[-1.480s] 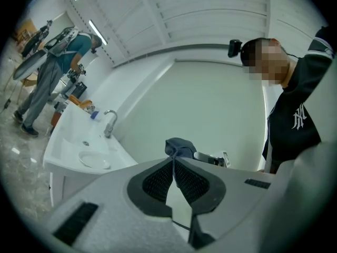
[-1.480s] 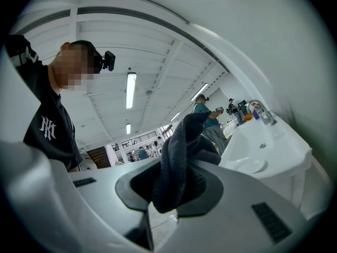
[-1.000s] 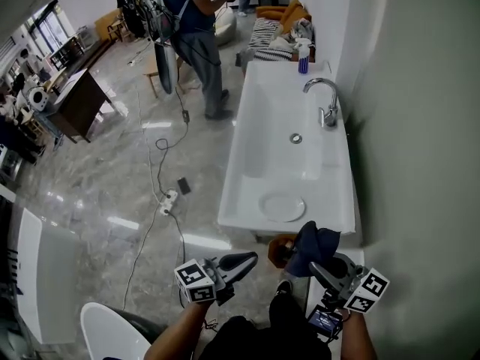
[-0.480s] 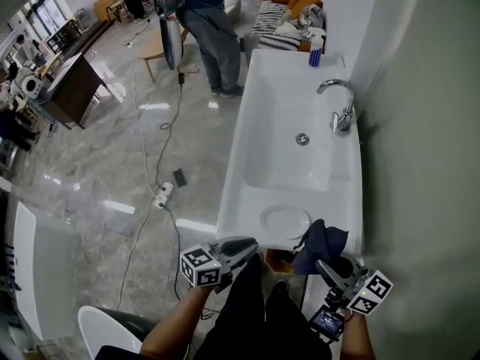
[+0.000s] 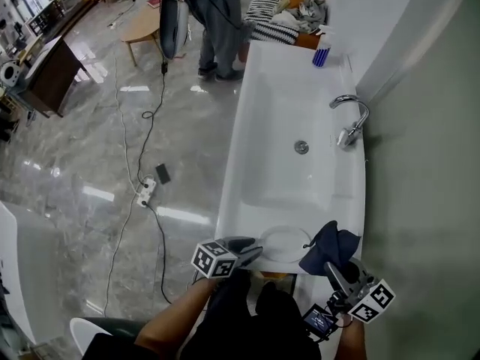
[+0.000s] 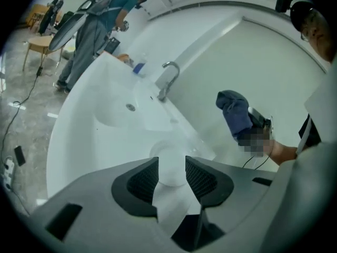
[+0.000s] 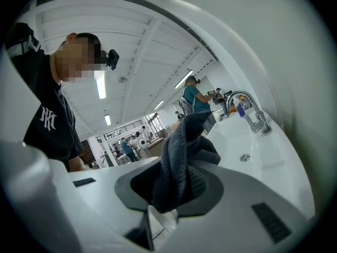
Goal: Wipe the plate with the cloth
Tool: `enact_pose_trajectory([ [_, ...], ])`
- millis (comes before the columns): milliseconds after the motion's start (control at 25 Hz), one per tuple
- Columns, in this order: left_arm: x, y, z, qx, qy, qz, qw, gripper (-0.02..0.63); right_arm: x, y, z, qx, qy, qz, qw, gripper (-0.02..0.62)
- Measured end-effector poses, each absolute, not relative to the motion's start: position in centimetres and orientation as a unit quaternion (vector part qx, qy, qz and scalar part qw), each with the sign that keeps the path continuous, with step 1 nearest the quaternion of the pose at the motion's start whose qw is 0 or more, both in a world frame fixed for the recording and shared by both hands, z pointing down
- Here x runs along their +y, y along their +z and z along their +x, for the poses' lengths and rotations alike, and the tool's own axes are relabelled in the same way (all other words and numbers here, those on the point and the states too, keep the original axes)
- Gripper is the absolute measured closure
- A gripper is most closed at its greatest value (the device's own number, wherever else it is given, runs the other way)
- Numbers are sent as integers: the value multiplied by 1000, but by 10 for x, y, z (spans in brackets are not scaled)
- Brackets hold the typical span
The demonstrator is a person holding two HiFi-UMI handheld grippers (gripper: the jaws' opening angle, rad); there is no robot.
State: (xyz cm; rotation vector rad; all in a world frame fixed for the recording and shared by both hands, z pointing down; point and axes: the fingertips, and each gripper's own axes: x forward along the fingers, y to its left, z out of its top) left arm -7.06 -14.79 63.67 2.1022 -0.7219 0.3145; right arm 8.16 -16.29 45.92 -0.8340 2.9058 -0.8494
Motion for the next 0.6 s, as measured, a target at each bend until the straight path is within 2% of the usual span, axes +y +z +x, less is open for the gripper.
enact_pose_trajectory([
  [160,-158,660,-69,-283,169,821,466,457,-178,463,79,922,-277,-271,-5,528],
  [600,-169,691,-49,-288,209,777,520,457,-210,484,79,929,-299,-217,-4,528],
])
